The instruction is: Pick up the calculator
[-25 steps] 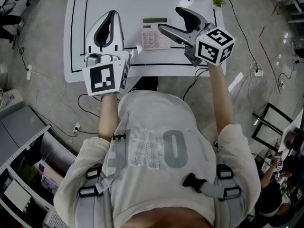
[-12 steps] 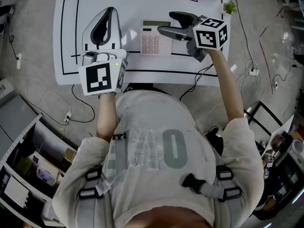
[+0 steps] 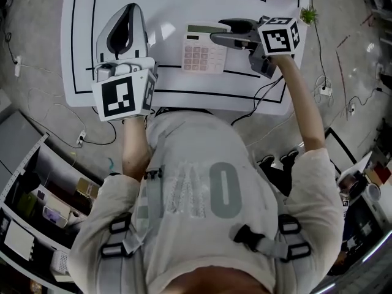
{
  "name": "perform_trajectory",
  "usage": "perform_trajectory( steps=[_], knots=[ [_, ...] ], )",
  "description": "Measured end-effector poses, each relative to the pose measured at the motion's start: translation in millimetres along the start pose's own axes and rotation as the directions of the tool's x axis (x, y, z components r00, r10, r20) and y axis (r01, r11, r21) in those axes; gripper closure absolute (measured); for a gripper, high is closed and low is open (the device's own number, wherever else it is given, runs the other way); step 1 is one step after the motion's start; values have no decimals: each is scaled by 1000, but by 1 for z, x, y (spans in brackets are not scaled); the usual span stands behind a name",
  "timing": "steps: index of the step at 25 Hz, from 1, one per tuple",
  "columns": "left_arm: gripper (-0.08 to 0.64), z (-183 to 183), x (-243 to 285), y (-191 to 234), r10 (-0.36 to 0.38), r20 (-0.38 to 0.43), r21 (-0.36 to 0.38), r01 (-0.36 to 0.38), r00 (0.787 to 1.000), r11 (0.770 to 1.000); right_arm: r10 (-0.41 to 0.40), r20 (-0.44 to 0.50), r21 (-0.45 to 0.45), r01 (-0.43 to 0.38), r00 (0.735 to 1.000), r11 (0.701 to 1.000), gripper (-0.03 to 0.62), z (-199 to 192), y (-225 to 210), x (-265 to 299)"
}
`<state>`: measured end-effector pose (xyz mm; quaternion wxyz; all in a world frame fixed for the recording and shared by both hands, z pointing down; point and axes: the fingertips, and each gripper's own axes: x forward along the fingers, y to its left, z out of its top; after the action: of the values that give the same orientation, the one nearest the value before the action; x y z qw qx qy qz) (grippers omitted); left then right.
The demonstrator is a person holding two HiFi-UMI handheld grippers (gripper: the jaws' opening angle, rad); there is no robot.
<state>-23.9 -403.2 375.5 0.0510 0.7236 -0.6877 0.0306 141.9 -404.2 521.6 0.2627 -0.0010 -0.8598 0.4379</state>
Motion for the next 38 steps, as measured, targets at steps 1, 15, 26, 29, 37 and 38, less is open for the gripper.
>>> perform_trajectory(
  steps=[1,15,26,29,37,38],
  knots=[
    [538,-3,1,0,2,-7,-4,-2,1000,1000,10,-18,5,-10,1000,1000,288,-2,2,2],
    [540,-18,16,-9,-25,-39,-24,24,999,999,-71,-193,15,75,979,997,453,-16,-13,12],
    [540,-16,16,-12,19,-49,-33,-20,999,999,17,-91,133,-5,996,991,514,-17,7,13],
    [540,-15,12,-10,26,-46,-30,-27,999,999,24,-70,142,-14,997,990,517,-15,8,20],
    [540,-12,12,-3,35,-41,-27,-36,999,999,23,-32,135,-18,999,991,517,0,13,23],
    [539,-10,11,-2,34,-37,-26,-35,999,999,27,-23,140,-24,999,990,517,1,16,23]
  ],
)
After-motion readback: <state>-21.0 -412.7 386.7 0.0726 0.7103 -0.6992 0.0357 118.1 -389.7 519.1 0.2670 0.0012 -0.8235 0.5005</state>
